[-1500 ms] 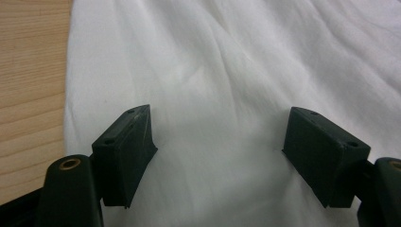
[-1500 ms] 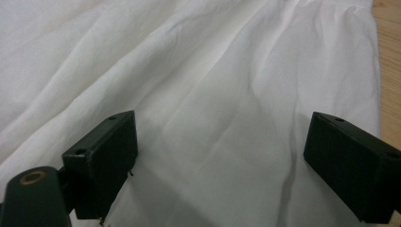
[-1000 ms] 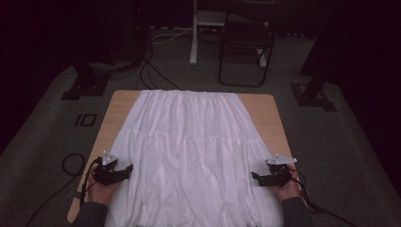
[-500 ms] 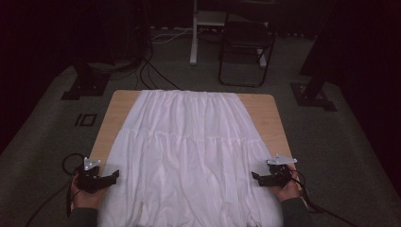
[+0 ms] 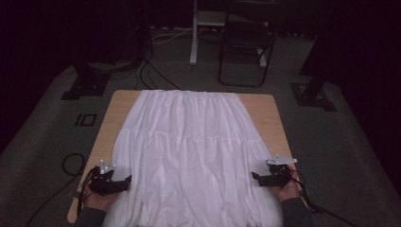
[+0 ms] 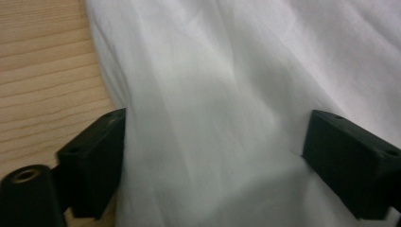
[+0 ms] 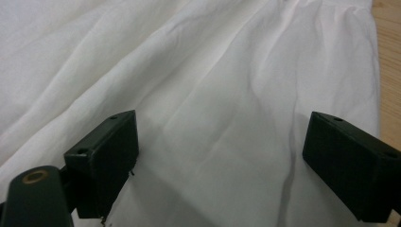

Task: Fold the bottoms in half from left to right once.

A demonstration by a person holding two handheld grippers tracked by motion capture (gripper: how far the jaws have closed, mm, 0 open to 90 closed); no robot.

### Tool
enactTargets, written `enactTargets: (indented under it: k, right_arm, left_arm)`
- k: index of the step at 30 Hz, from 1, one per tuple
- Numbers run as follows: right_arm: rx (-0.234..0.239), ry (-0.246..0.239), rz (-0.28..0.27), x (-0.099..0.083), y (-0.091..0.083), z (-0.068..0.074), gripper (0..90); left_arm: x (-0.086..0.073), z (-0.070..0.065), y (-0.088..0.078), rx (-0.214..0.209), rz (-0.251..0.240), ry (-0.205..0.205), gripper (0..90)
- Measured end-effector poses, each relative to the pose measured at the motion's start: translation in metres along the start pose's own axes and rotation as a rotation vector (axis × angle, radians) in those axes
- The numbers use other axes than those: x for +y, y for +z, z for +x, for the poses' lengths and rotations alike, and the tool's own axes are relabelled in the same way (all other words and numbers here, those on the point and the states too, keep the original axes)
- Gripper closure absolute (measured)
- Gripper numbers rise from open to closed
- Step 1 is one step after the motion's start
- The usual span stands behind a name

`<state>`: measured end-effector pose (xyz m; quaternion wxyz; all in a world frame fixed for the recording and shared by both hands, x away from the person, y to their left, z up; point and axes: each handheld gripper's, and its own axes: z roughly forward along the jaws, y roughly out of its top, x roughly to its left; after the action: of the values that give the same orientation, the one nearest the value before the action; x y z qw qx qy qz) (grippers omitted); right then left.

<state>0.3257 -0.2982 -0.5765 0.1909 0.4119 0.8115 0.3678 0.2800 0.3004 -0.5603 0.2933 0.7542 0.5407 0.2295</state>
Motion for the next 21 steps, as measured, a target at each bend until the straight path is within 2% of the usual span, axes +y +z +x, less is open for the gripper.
enactTargets:
  k: [2, 5, 7, 8, 9, 11, 12, 13, 15, 16, 19, 21]
  right_arm:
    - [0.003, 0.0, -0.009, -0.001, -0.001, 0.0, 19.0]
    - [0.0, 0.018, -0.014, -0.001, -0.006, -0.001, 34.1]
    - [-0.036, 0.036, -0.034, 0.0, -0.015, -0.003, 35.3]
    - [-0.056, 0.05, -0.055, 0.0, -0.021, -0.005, 33.6]
    - [-0.076, 0.065, -0.069, 0.0, -0.026, -0.007, 28.1]
    - [-0.133, 0.097, -0.051, -0.001, -0.031, -0.009, 12.3]
    - [-0.169, 0.117, -0.027, -0.003, -0.031, -0.01, 10.4]
    - [-0.184, 0.134, -0.015, -0.006, -0.031, -0.01, 10.0]
    - [-0.149, 0.166, 0.0, -0.011, -0.029, -0.012, 9.7]
    - [-0.147, 0.165, 0.005, -0.012, -0.028, -0.011, 9.7]
    - [-0.12, 0.146, 0.031, -0.014, -0.023, -0.006, 9.6]
    - [-0.11, 0.112, 0.046, -0.014, -0.019, -0.002, 9.3]
  left_arm:
    - [0.001, -0.001, -0.003, -0.012, -0.007, 0.006, 32.3]
    - [0.002, 0.001, -0.006, -0.04, -0.01, 0.016, 66.6]
    - [0.002, 0.002, -0.005, -0.07, -0.01, 0.013, 81.5]
    - [0.002, 0.002, -0.005, -0.076, -0.011, 0.019, 84.4]
    - [0.002, 0.002, -0.005, -0.078, -0.011, 0.021, 85.0]
    - [0.002, 0.002, -0.005, -0.08, -0.011, 0.022, 85.4]
    - [0.002, 0.002, -0.005, -0.079, -0.013, 0.023, 85.4]
    - [0.002, 0.002, -0.005, -0.077, -0.014, 0.023, 85.4]
    - [0.002, 0.002, -0.005, -0.073, -0.014, 0.028, 85.4]
    - [0.002, 0.002, -0.005, -0.072, -0.013, 0.032, 85.4]
    - [0.002, 0.001, -0.005, -0.059, -0.012, 0.042, 85.5]
    - [0.002, 0.0, -0.005, -0.051, -0.011, 0.051, 85.5]
